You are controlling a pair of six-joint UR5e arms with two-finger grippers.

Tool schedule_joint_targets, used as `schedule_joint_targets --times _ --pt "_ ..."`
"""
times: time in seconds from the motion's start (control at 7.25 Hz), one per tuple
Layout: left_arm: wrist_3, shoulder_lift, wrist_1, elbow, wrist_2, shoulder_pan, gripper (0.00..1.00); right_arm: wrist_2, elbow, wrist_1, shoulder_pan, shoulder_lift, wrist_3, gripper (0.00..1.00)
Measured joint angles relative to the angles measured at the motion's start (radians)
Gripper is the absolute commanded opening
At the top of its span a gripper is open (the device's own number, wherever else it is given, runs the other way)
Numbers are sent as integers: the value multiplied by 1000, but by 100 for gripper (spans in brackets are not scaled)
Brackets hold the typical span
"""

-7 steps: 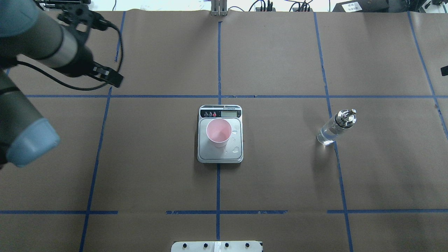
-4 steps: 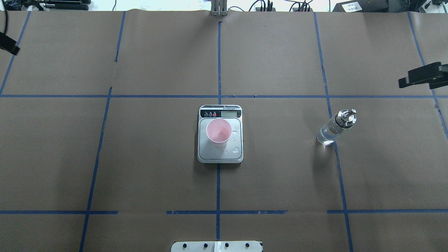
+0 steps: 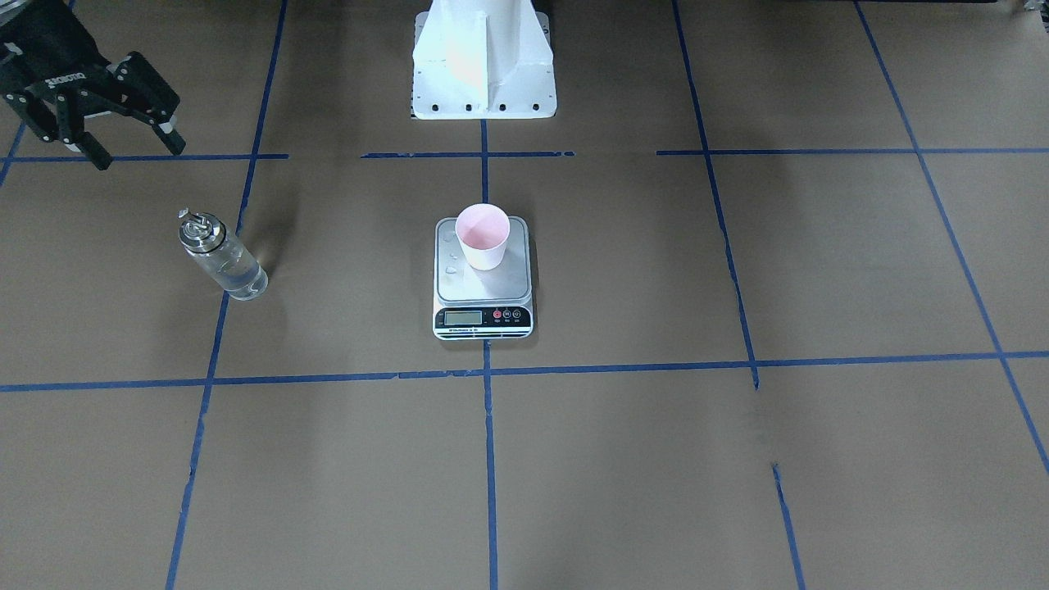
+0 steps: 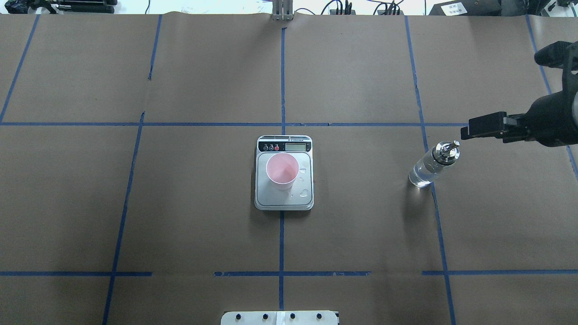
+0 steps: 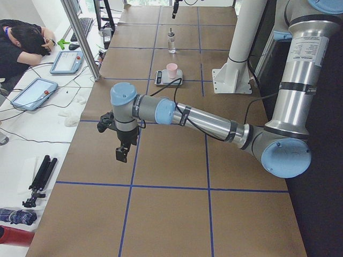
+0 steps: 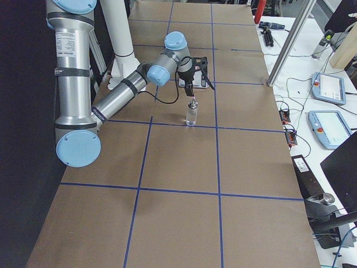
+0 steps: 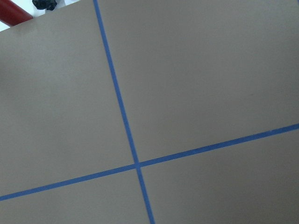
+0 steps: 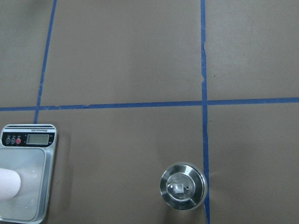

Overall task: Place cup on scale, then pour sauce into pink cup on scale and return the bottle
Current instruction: 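Lower the right gripper to the clear bottle's metal cap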

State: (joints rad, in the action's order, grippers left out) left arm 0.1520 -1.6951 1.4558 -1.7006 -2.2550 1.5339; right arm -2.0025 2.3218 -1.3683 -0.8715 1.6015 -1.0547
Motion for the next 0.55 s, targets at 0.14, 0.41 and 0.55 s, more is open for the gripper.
schedule_joint_targets --times 0.14,0.41,0.55 --pt "28 34 9 17 -55 12 100 152 25 6 111 37 -51 100" --pt "40 61 17 21 -101 16 100 470 37 69 352 112 -176 100" --pt "38 64 18 26 -104 17 100 593 24 113 445 148 -221 100"
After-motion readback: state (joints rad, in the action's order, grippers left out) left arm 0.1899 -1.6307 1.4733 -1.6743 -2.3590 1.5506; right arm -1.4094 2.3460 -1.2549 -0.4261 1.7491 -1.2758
